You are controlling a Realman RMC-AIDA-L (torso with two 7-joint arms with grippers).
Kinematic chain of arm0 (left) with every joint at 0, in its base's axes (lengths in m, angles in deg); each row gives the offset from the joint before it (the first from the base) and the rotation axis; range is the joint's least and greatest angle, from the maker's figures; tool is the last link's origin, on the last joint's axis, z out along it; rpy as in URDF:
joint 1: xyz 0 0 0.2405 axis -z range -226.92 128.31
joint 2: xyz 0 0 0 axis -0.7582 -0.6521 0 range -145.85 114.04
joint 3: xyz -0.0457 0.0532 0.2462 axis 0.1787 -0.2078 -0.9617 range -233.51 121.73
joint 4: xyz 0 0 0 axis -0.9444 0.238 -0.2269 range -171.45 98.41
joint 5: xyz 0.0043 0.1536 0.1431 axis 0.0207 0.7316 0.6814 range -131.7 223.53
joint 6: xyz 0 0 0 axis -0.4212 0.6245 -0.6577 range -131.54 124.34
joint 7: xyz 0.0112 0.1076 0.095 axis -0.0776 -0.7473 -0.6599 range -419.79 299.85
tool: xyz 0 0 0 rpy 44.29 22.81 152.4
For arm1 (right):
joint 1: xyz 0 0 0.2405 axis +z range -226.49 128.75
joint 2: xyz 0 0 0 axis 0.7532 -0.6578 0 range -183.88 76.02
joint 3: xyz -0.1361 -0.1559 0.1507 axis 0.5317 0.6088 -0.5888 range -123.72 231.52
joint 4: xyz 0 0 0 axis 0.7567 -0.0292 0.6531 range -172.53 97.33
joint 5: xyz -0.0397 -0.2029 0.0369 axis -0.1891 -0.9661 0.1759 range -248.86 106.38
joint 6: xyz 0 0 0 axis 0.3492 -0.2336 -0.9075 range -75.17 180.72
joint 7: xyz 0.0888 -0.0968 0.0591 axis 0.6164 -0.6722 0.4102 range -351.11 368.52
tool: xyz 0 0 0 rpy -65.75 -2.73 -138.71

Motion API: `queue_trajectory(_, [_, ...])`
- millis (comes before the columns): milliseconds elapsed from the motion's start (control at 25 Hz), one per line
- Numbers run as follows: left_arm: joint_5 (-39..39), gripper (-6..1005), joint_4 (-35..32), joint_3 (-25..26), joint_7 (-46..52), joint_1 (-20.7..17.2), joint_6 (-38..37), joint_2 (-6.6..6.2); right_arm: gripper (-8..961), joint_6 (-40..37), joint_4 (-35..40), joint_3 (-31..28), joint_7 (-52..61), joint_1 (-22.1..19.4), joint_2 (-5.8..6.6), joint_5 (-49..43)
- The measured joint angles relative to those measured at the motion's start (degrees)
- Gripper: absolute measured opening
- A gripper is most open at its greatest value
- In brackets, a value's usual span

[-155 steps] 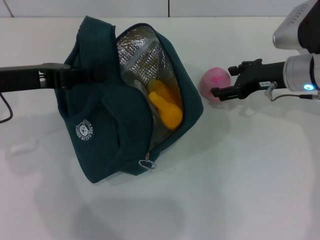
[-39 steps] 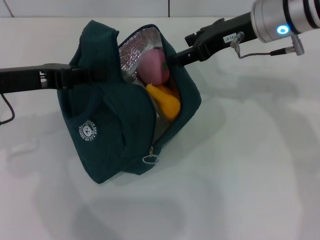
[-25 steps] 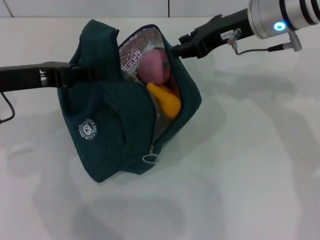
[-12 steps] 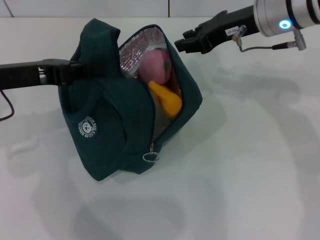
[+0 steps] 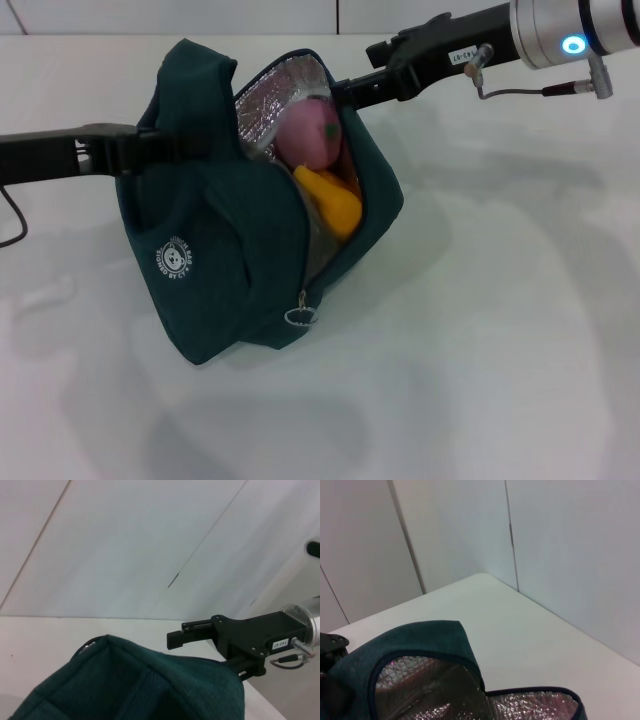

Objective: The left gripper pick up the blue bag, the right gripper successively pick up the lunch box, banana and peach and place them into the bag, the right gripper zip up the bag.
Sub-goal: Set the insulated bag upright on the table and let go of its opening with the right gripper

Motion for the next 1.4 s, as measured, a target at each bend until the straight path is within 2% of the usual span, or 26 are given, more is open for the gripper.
queue_trajectory(80, [-0.08,36,0.41,0.00,-0.01,-0.11,0.00,0.08,743,0.08,-0.05,0.23,0.00,-0.14,-0.08,0.02])
queue_trajectory(520, [-0.70,36,2.34,0.00,-1.50,-0.46,0.00,0.20,814,5.63,-3.68,5.56,0.01,0.07,-0.40,1.88])
queue_trajectory(1040, [-1.31,36,3.08,0.00,-2.73,-1.00,0.00,0.18,809,9.54,-9.24,9.25,0.07,3.20,-0.45,5.68])
queue_trajectory(1400, [-1.39,37,3.11,0.00,-2.90,-0.99,0.00,0.18,806,10.45,-10.06,10.41,1.15,3.50,-0.45,5.98])
